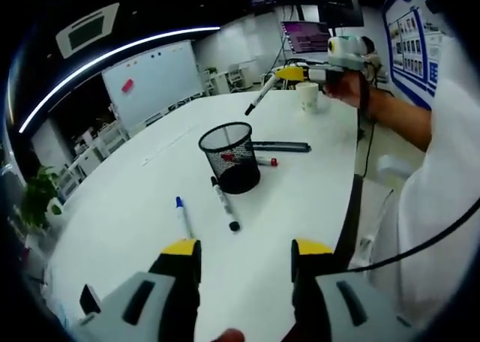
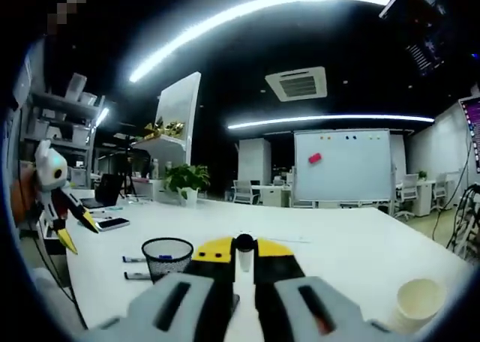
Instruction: Place the scattered laser pointers and whiteboard markers into the pen holder and stack the scattered paper cups together
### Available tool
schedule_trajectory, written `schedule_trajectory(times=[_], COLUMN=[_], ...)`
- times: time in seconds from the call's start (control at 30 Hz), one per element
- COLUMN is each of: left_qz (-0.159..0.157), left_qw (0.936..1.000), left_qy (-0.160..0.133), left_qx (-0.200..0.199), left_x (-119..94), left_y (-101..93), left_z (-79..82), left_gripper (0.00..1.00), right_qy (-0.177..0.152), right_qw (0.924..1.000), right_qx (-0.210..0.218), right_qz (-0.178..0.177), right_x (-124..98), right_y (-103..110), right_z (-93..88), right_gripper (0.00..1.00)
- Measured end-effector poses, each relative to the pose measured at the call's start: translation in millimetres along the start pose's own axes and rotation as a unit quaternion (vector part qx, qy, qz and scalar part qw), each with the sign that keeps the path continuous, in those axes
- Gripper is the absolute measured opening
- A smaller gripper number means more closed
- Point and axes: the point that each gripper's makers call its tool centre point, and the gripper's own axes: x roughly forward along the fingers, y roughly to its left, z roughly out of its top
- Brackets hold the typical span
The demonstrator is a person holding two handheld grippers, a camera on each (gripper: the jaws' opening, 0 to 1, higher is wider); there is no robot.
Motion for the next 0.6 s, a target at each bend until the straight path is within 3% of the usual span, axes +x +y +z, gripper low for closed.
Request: schedule_trajectory(times=[0.47,0.6], left_qz=[-0.001,0.000], left_qw=[1.0000,1.0000], left_qy=[-0.010,-0.007], left_qx=[-0.001,-0.002], left_x=[-1.5,1.4], left_y=[-2.0,8.6], left_z=[6.2,-2.4], left_gripper=[0.49,0.49], right_qy=[-0.038,-0.051], right_qw=[0.9989,0.9985], right_qx=[-0.024,-0.012], right_qz=[0.012,0.016], right_x=[-2.8,-2.8], right_y=[14.6,17.3], right_z=[19.3,24.8], right_gripper=[0.09,0.09])
